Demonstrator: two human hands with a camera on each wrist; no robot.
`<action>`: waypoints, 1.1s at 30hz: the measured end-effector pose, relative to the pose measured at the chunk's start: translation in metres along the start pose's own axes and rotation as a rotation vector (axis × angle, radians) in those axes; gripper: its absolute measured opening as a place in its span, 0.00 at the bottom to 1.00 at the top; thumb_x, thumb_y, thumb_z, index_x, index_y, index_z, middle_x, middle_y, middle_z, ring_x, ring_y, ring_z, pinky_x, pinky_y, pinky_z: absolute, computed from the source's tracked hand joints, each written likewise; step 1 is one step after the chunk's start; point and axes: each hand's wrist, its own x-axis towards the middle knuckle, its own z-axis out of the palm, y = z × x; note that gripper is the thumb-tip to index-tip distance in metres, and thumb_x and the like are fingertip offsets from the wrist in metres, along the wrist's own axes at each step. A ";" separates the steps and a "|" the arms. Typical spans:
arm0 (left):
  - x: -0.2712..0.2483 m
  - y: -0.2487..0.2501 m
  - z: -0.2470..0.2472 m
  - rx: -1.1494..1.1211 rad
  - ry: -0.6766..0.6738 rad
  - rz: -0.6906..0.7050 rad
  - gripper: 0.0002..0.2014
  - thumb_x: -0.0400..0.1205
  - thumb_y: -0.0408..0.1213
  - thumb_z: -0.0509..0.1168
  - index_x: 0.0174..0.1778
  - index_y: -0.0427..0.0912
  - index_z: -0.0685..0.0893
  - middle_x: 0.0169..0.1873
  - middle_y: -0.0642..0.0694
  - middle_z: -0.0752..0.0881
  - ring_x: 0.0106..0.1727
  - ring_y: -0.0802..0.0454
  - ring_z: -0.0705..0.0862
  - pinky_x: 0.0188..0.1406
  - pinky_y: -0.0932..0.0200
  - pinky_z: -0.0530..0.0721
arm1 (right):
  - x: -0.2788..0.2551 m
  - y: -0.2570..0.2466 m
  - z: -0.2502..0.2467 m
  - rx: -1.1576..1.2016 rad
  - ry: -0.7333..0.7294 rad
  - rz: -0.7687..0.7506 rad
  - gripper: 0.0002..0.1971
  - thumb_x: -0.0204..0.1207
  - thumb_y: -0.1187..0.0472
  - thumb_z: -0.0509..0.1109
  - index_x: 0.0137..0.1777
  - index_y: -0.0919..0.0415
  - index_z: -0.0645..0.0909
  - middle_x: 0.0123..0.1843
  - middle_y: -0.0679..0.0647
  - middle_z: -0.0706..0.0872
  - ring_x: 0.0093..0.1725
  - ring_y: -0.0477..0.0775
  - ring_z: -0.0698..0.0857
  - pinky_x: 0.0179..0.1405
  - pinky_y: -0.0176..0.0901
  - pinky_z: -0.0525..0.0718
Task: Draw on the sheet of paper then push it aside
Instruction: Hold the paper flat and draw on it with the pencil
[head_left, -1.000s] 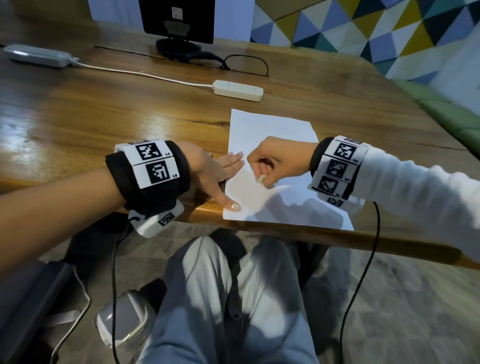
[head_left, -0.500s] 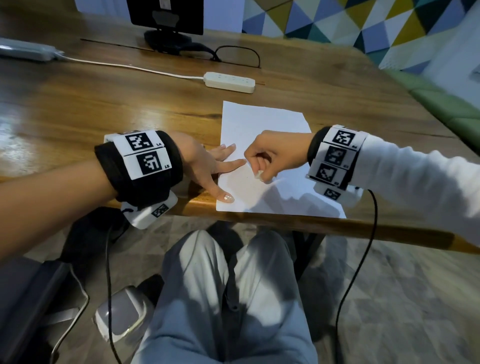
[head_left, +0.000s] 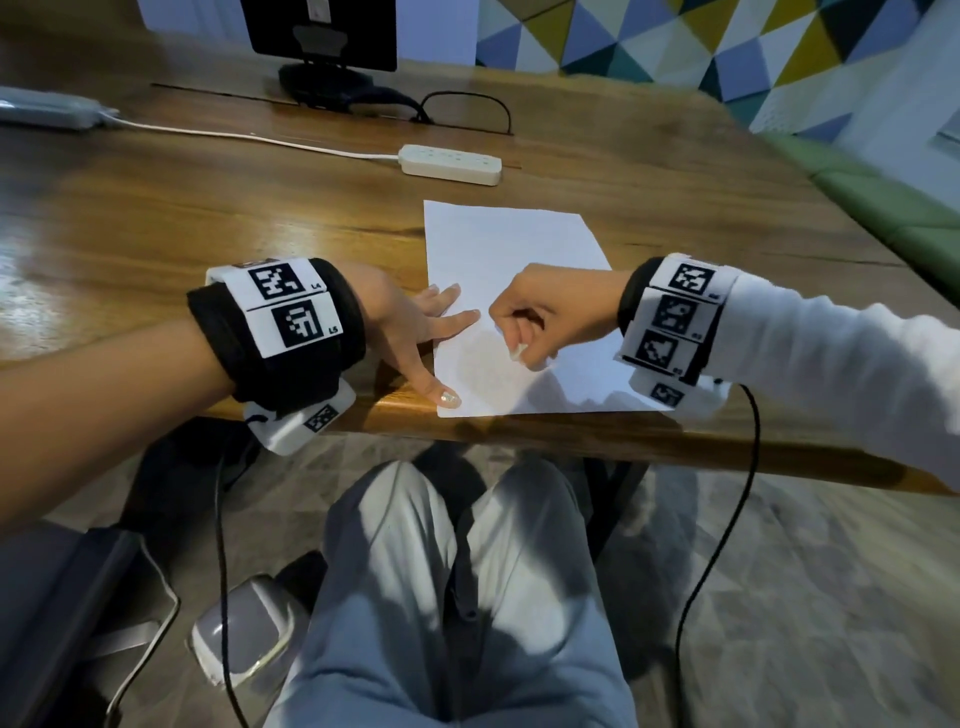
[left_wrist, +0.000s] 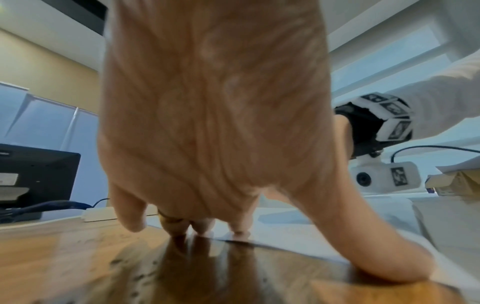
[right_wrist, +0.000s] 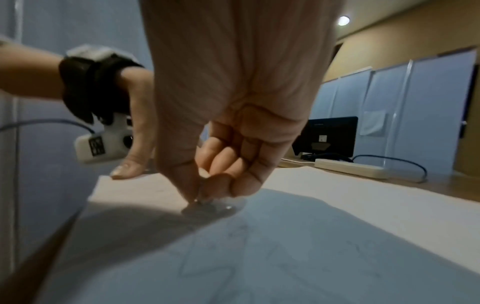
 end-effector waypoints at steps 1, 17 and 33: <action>0.000 0.000 0.000 -0.004 -0.002 0.001 0.56 0.73 0.65 0.62 0.77 0.56 0.22 0.76 0.49 0.19 0.81 0.45 0.26 0.82 0.38 0.40 | -0.002 0.000 0.003 0.028 -0.019 0.000 0.06 0.68 0.69 0.75 0.35 0.63 0.81 0.33 0.60 0.86 0.30 0.49 0.84 0.33 0.35 0.81; 0.013 0.105 0.045 0.052 0.509 0.388 0.35 0.87 0.55 0.46 0.84 0.41 0.40 0.83 0.43 0.38 0.83 0.46 0.35 0.83 0.48 0.42 | -0.027 0.054 0.008 0.722 0.455 0.382 0.05 0.75 0.66 0.73 0.44 0.64 0.78 0.35 0.59 0.86 0.31 0.47 0.85 0.29 0.42 0.76; -0.034 0.007 0.048 -0.071 0.194 0.090 0.51 0.78 0.67 0.51 0.79 0.42 0.24 0.77 0.48 0.22 0.78 0.55 0.23 0.77 0.56 0.29 | -0.011 -0.027 0.030 0.298 0.206 -0.050 0.07 0.69 0.65 0.78 0.45 0.63 0.86 0.41 0.52 0.88 0.32 0.36 0.82 0.36 0.24 0.78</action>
